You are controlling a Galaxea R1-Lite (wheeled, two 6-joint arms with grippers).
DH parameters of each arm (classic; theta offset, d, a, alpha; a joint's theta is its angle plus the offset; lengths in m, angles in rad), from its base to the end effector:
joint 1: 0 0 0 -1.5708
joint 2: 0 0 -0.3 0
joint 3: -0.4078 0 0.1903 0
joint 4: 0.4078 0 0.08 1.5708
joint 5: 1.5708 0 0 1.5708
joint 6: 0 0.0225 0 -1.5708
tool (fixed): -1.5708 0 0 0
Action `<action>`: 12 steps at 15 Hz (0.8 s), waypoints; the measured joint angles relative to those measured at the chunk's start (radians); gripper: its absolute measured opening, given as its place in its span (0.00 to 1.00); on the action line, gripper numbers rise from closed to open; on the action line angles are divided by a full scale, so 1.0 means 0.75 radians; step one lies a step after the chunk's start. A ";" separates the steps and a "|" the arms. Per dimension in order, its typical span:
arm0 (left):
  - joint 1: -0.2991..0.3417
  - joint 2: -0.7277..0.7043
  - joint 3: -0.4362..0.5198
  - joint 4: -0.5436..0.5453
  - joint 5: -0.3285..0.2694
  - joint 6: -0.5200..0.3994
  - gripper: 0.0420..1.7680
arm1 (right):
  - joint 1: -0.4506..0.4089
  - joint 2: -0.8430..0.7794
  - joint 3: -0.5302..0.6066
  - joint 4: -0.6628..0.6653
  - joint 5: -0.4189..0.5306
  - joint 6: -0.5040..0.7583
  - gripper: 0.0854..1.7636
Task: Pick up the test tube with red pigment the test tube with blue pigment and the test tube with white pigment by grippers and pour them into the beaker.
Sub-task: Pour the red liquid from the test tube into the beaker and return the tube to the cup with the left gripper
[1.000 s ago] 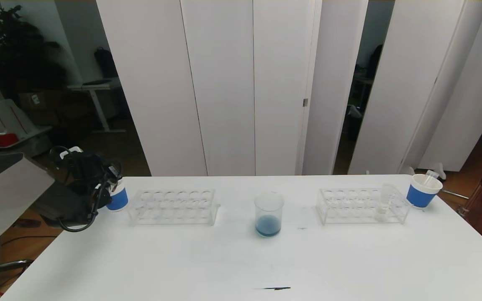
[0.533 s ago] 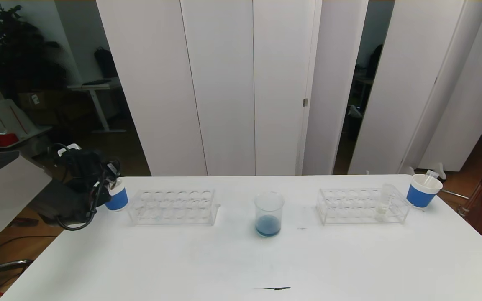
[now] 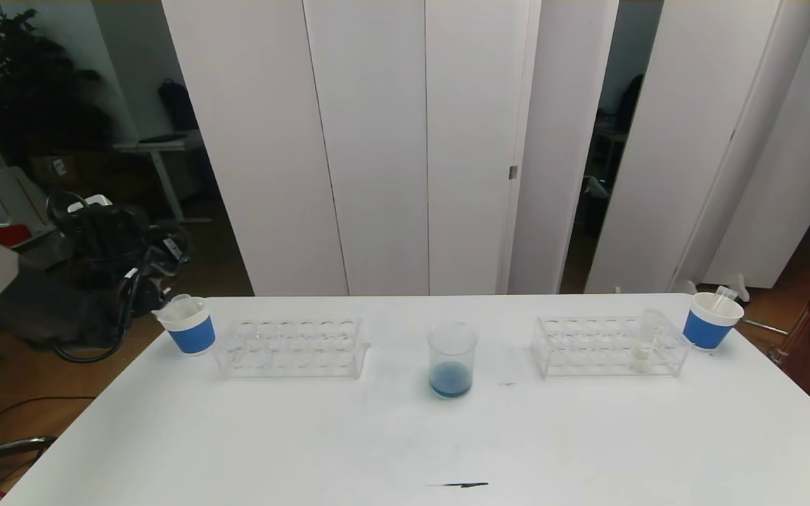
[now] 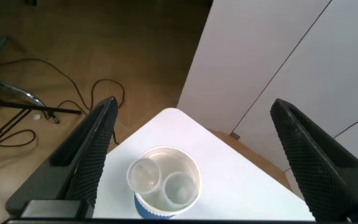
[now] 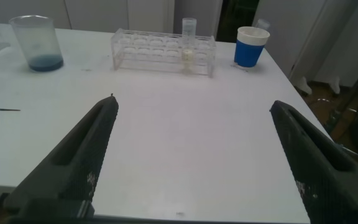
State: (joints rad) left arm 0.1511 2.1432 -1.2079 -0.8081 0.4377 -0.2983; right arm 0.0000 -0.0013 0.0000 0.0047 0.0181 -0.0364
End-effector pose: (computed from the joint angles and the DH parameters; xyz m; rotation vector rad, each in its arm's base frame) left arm 0.4202 0.0736 0.1437 -0.2708 0.0391 0.6023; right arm -0.0229 0.0004 0.0750 -0.0364 0.0031 0.0182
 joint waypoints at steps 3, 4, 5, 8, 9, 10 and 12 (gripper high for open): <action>-0.030 -0.218 0.120 0.068 -0.005 0.099 0.99 | 0.000 0.000 0.000 -0.001 0.000 0.000 0.99; -0.041 -0.296 0.169 0.095 -0.006 0.130 0.99 | 0.000 0.000 0.000 0.000 -0.001 0.000 0.99; -0.054 -0.376 0.217 0.129 -0.006 0.156 0.99 | 0.000 0.000 0.000 -0.001 -0.001 0.000 0.99; -0.094 -0.640 0.378 0.277 -0.062 0.241 0.99 | 0.000 0.000 0.000 -0.001 0.000 0.000 0.99; -0.100 -0.738 0.442 0.326 -0.098 0.275 0.99 | 0.000 0.000 0.000 0.000 0.000 0.000 0.99; -0.106 -0.830 0.503 0.361 -0.128 0.310 0.99 | 0.000 0.000 0.000 0.000 -0.001 0.000 0.99; -0.112 -1.020 0.624 0.436 -0.174 0.362 0.99 | 0.000 0.000 0.000 0.000 -0.001 0.000 0.99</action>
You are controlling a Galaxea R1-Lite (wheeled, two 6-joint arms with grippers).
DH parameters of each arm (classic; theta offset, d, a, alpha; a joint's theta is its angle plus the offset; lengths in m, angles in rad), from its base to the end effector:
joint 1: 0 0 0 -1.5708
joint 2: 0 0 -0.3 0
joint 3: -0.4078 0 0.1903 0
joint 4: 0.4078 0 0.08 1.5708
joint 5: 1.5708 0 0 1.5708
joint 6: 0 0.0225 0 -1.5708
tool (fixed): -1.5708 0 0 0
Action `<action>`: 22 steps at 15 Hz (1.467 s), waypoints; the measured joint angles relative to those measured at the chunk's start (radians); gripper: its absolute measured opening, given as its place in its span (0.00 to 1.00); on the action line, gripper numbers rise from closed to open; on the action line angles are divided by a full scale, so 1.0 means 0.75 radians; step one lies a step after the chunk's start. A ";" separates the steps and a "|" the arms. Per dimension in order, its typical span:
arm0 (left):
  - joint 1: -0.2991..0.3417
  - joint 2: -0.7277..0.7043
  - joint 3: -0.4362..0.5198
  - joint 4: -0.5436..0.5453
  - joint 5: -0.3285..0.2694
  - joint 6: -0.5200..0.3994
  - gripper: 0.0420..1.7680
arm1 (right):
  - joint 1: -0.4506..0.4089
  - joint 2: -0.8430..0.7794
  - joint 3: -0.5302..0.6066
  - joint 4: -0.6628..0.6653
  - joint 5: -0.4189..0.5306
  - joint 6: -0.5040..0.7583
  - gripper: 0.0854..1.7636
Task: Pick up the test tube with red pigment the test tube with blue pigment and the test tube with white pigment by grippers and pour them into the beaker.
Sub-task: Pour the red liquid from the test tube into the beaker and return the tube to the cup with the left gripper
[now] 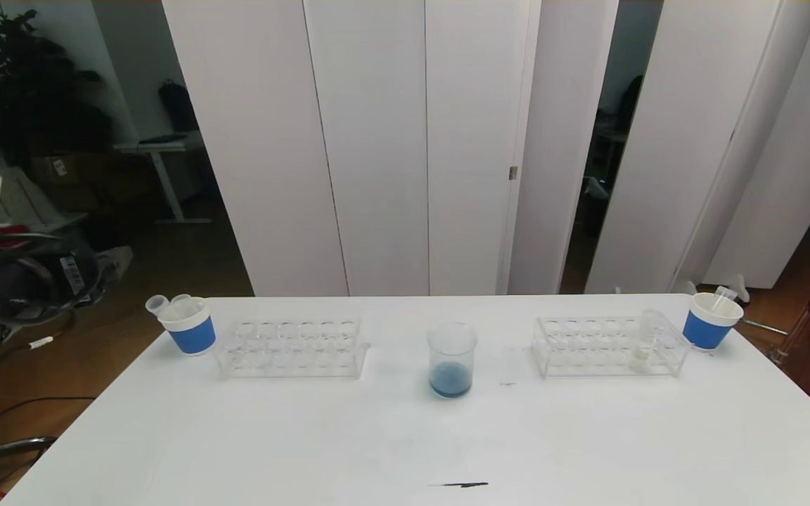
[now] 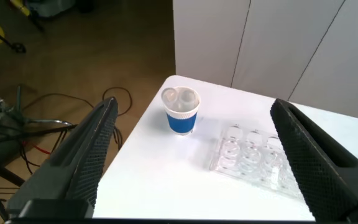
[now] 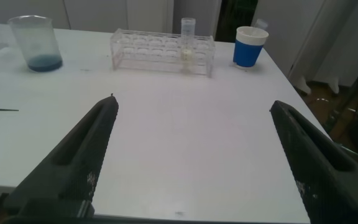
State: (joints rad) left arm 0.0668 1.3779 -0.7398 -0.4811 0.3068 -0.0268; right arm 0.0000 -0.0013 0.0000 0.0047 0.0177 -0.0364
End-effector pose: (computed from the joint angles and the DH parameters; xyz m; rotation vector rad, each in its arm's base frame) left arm 0.2270 0.0220 0.2351 -0.0075 0.1518 0.3749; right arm -0.0229 0.0004 0.0750 -0.0364 0.0031 0.0178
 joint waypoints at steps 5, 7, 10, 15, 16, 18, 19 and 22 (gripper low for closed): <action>-0.003 -0.481 0.209 0.285 -0.136 0.033 0.99 | 0.000 0.000 0.000 0.000 0.000 0.000 0.99; -0.003 -0.702 0.278 0.423 -0.205 0.063 0.99 | 0.000 0.000 0.000 0.000 0.000 0.000 0.99; -0.009 -1.031 0.370 0.621 -0.281 0.116 0.99 | 0.000 0.000 0.000 0.000 0.000 0.000 0.99; -0.122 -1.420 0.481 0.809 -0.254 0.137 0.99 | 0.000 0.000 0.000 0.000 0.001 0.000 0.99; -0.125 -1.457 0.507 0.810 -0.249 0.134 0.99 | 0.000 0.000 0.000 0.000 0.001 0.000 0.99; -0.122 -1.515 0.571 0.806 -0.253 0.129 0.99 | 0.000 0.000 0.000 -0.001 0.000 -0.001 0.99; -0.117 -1.539 0.607 0.803 -0.259 0.130 0.99 | 0.000 0.000 0.000 -0.001 0.000 0.000 0.99; -0.105 -1.598 0.719 0.791 -0.304 0.125 0.99 | 0.000 0.000 0.000 -0.001 0.000 -0.001 0.99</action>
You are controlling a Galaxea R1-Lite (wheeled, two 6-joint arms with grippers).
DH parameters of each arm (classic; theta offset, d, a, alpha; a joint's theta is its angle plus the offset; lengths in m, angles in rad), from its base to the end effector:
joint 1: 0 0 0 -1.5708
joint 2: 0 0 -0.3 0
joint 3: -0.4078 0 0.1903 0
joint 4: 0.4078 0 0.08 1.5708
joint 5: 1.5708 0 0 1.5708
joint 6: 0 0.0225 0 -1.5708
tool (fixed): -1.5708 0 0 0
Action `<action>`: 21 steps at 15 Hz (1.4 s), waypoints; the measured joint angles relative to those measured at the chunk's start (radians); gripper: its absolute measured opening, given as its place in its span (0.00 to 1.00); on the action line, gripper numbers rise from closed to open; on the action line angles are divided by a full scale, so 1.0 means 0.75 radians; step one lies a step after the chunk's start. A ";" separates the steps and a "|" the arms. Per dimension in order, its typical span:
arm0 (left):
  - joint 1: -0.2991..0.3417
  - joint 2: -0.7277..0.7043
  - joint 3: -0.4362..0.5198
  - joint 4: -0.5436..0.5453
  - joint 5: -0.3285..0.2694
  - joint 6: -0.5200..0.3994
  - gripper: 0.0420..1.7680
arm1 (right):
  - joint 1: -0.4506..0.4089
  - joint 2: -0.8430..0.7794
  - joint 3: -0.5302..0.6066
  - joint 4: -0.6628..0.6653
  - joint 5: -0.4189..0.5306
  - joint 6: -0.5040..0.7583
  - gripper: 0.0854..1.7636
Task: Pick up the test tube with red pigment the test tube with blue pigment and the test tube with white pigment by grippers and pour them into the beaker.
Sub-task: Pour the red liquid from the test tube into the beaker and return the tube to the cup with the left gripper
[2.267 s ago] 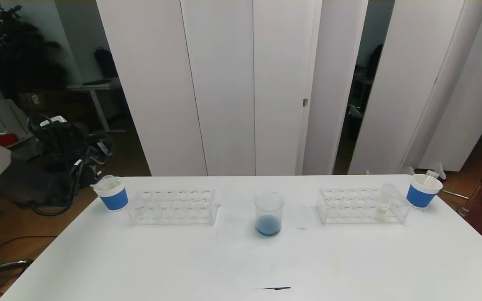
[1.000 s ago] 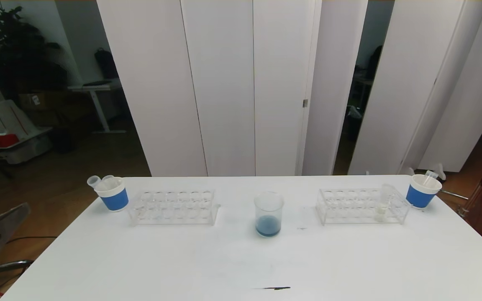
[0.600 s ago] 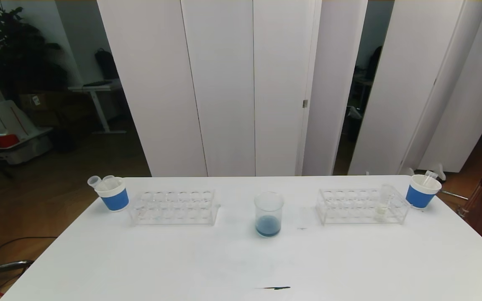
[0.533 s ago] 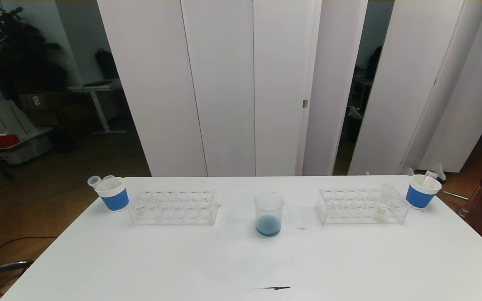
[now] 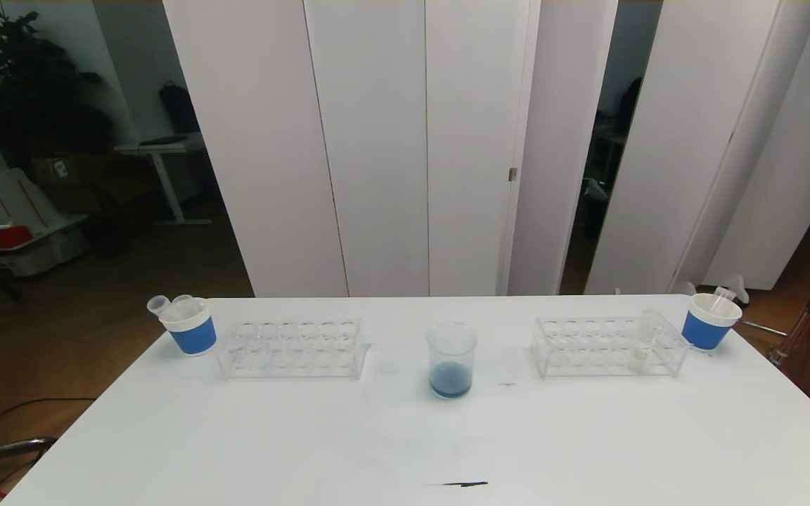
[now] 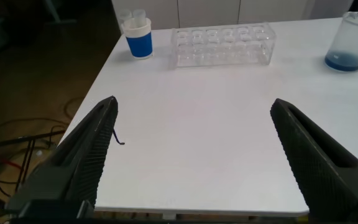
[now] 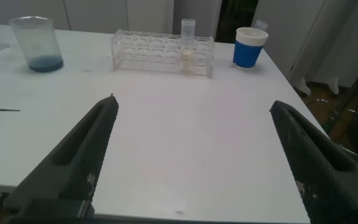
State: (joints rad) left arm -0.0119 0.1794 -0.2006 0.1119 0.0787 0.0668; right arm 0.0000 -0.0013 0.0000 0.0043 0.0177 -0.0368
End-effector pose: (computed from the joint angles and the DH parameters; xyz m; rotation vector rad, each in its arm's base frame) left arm -0.0201 0.0020 0.1234 0.0708 0.0928 0.0637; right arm -0.0229 0.0004 0.0750 -0.0368 0.0027 0.0178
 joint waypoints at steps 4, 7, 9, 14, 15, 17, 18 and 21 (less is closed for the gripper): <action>0.007 -0.141 0.123 0.010 -0.111 0.003 0.99 | 0.000 0.000 0.000 0.001 0.001 0.001 0.99; 0.008 -0.214 0.192 0.012 -0.147 0.009 0.99 | 0.000 0.000 0.000 0.001 0.000 0.001 0.99; 0.008 -0.232 0.202 0.000 -0.150 0.007 0.99 | 0.000 0.000 0.000 0.001 0.001 0.001 0.99; 0.008 -0.240 0.241 -0.126 -0.137 -0.023 0.99 | 0.000 0.000 0.000 0.001 0.000 0.001 0.99; 0.008 -0.240 0.255 -0.144 -0.136 -0.024 0.99 | 0.000 0.000 0.000 0.001 0.001 0.001 0.99; 0.008 -0.240 0.264 -0.144 -0.135 -0.026 0.99 | 0.000 0.000 0.000 0.001 0.001 0.001 0.99; 0.008 -0.240 0.265 -0.144 -0.135 -0.026 0.99 | 0.000 0.000 0.000 0.001 0.001 0.001 0.99; 0.008 -0.240 0.268 -0.145 -0.135 -0.026 0.99 | 0.000 0.000 0.000 0.003 0.001 -0.005 0.99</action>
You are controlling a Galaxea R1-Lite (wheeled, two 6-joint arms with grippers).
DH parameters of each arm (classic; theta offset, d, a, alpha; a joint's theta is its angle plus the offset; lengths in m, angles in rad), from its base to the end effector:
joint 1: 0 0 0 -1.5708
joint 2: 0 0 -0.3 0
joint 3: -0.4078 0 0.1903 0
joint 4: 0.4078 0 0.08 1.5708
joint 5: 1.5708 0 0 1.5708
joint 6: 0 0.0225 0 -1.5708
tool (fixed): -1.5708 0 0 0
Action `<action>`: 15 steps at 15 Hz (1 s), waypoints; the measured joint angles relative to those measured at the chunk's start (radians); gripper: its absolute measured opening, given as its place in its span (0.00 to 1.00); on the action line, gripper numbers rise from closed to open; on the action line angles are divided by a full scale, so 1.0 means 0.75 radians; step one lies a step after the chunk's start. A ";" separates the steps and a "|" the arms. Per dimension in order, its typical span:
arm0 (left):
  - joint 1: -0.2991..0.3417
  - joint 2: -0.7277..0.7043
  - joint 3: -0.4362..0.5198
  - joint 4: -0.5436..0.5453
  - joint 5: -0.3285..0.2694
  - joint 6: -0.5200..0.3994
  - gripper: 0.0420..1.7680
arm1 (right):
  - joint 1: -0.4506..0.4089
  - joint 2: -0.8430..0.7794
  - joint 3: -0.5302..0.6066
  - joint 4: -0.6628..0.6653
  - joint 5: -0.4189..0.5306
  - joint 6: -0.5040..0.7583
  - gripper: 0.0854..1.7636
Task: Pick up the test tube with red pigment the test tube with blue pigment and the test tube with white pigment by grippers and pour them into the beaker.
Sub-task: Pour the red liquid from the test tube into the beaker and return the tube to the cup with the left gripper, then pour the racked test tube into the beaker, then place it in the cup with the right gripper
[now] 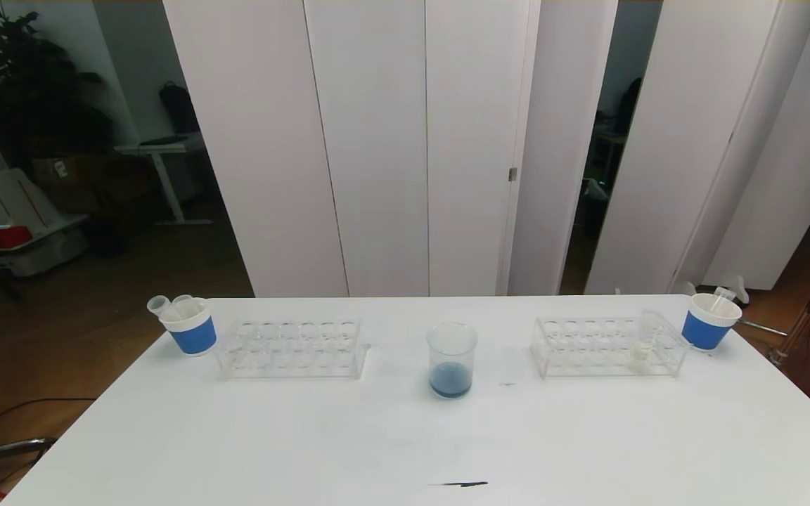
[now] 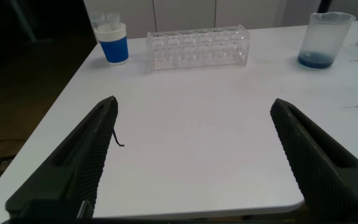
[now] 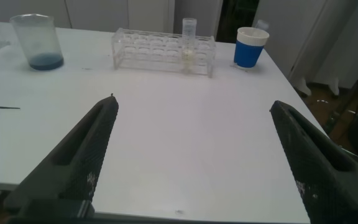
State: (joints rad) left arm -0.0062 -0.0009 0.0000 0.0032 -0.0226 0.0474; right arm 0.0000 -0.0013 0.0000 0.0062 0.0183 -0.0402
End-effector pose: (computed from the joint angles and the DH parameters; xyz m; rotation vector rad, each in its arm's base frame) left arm -0.0229 -0.0004 0.0751 0.0474 0.0016 -0.0288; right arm -0.0229 0.0004 0.0748 -0.0402 0.0045 0.0184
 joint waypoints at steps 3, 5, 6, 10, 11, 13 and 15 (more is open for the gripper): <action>0.000 0.001 0.000 0.000 0.000 0.000 0.99 | 0.000 0.000 0.000 -0.003 -0.002 0.023 0.99; 0.000 0.001 0.000 0.000 0.000 -0.001 0.99 | 0.000 0.000 0.000 -0.004 -0.003 0.022 0.99; 0.000 0.001 0.000 0.000 -0.001 0.000 0.99 | 0.000 0.000 0.000 -0.004 -0.003 0.022 0.99; 0.000 0.001 0.000 0.000 -0.001 -0.001 0.99 | -0.001 0.001 -0.020 0.004 -0.002 0.027 0.99; 0.000 0.001 0.000 0.000 -0.001 -0.001 0.99 | -0.002 0.007 -0.046 0.007 0.000 0.028 0.99; 0.000 0.001 0.000 0.000 -0.001 -0.001 0.99 | -0.003 0.049 -0.127 0.022 -0.001 0.028 0.99; 0.000 0.001 0.000 0.000 -0.001 0.000 0.99 | -0.001 0.134 -0.246 0.020 -0.002 0.037 0.99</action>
State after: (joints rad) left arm -0.0062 0.0000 0.0000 0.0032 -0.0230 0.0474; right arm -0.0004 0.0989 -0.1847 0.0215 0.0168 -0.0128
